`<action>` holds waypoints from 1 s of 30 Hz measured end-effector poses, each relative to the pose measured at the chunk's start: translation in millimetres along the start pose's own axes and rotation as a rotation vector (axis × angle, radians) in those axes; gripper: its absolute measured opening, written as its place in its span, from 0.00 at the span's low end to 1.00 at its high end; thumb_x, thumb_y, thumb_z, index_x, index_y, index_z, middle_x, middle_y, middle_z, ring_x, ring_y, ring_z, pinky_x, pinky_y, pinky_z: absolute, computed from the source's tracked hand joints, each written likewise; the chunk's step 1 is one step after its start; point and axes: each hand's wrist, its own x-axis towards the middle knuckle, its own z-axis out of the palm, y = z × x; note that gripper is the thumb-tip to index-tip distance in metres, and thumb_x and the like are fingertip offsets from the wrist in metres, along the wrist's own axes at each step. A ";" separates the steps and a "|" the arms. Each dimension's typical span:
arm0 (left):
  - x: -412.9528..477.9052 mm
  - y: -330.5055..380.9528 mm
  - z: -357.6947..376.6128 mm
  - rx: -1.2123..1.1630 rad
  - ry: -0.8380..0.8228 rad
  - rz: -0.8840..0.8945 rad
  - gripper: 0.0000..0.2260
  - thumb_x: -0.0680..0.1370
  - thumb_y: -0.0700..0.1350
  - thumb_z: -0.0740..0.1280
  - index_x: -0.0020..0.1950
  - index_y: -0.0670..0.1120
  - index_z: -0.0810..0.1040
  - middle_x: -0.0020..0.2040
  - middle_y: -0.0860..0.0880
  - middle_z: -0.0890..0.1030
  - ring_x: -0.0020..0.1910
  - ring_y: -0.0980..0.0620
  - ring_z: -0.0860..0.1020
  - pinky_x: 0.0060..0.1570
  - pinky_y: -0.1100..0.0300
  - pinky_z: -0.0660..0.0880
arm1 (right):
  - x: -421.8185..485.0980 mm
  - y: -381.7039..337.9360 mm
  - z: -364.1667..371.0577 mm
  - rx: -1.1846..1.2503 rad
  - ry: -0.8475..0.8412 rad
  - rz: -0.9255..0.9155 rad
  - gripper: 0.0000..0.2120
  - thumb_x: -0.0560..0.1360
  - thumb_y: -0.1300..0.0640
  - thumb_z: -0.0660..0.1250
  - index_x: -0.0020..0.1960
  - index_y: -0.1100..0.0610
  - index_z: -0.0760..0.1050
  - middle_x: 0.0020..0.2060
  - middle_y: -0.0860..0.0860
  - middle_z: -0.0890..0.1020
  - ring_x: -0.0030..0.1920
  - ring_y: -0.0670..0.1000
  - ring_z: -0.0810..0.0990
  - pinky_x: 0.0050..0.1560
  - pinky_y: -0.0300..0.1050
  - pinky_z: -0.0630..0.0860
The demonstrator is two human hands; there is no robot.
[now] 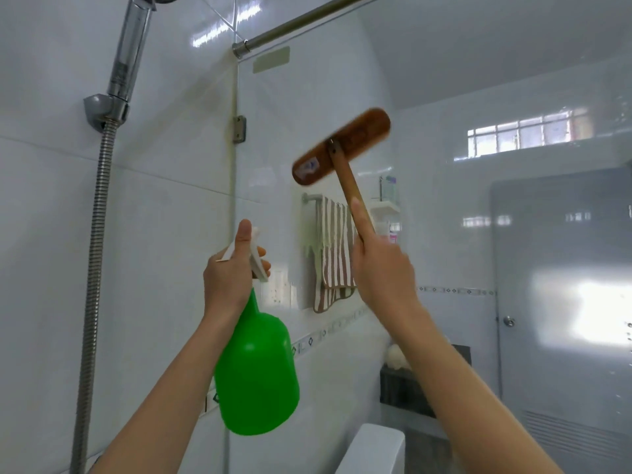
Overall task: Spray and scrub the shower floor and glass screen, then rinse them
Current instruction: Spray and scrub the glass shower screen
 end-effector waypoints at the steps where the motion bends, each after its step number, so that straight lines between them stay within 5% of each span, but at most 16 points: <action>1: 2.5 0.0 -2.8 0.021 -0.010 -0.006 0.27 0.77 0.69 0.56 0.46 0.48 0.84 0.38 0.49 0.85 0.41 0.49 0.83 0.46 0.59 0.75 | 22.6 -10.6 2.3 -0.030 -0.011 -0.006 0.27 0.84 0.56 0.50 0.78 0.42 0.44 0.29 0.50 0.71 0.28 0.50 0.74 0.33 0.50 0.80; 4: 7.0 0.2 -12.0 0.089 -0.004 0.015 0.29 0.78 0.68 0.54 0.46 0.47 0.84 0.41 0.52 0.85 0.43 0.56 0.81 0.41 0.66 0.67 | 20.8 -16.8 13.7 -0.008 -0.046 0.015 0.28 0.83 0.57 0.51 0.78 0.41 0.43 0.30 0.50 0.69 0.27 0.50 0.73 0.32 0.49 0.79; 8: 13.8 -1.9 -27.9 0.056 0.018 -0.004 0.31 0.77 0.69 0.54 0.49 0.45 0.84 0.44 0.50 0.86 0.24 0.57 0.77 0.30 0.66 0.74 | -82.5 -10.4 30.1 -0.002 -0.115 0.039 0.33 0.83 0.54 0.52 0.74 0.36 0.32 0.34 0.51 0.74 0.27 0.45 0.72 0.33 0.41 0.78; 11: 15.9 -3.0 -35.0 0.085 -0.003 -0.002 0.29 0.78 0.68 0.55 0.47 0.46 0.84 0.42 0.52 0.85 0.19 0.58 0.73 0.23 0.67 0.71 | -24.2 -31.0 44.8 -0.027 -0.037 0.050 0.30 0.84 0.56 0.51 0.77 0.39 0.38 0.30 0.50 0.71 0.27 0.46 0.72 0.31 0.43 0.77; 15: 19.4 -5.2 -46.5 0.056 -0.011 -0.010 0.24 0.78 0.67 0.57 0.44 0.51 0.83 0.39 0.53 0.84 0.19 0.57 0.73 0.26 0.62 0.73 | 5.7 -39.5 43.5 -0.022 -0.021 0.058 0.28 0.84 0.58 0.51 0.78 0.42 0.42 0.28 0.48 0.68 0.25 0.45 0.68 0.25 0.39 0.67; 19: 26.3 -7.1 -59.2 0.049 -0.003 -0.014 0.24 0.78 0.67 0.56 0.42 0.52 0.82 0.41 0.55 0.84 0.21 0.55 0.73 0.31 0.58 0.76 | -79.1 -32.8 50.6 0.027 -0.107 0.076 0.31 0.83 0.56 0.53 0.76 0.38 0.37 0.30 0.51 0.73 0.26 0.48 0.73 0.31 0.44 0.78; 26: 37.9 -13.4 -75.6 0.026 0.016 0.003 0.21 0.76 0.69 0.58 0.44 0.56 0.82 0.37 0.55 0.85 0.19 0.57 0.73 0.36 0.54 0.76 | 134.2 -80.4 48.3 -0.092 0.038 -0.030 0.27 0.82 0.57 0.51 0.79 0.47 0.46 0.36 0.53 0.74 0.31 0.50 0.71 0.34 0.47 0.68; 30: 36.0 -12.5 -82.6 0.015 0.008 0.008 0.21 0.77 0.68 0.57 0.40 0.58 0.83 0.42 0.48 0.86 0.19 0.56 0.72 0.37 0.55 0.73 | 54.7 -53.4 58.8 0.005 0.012 -0.006 0.27 0.83 0.57 0.52 0.79 0.45 0.46 0.33 0.51 0.70 0.26 0.47 0.69 0.30 0.45 0.70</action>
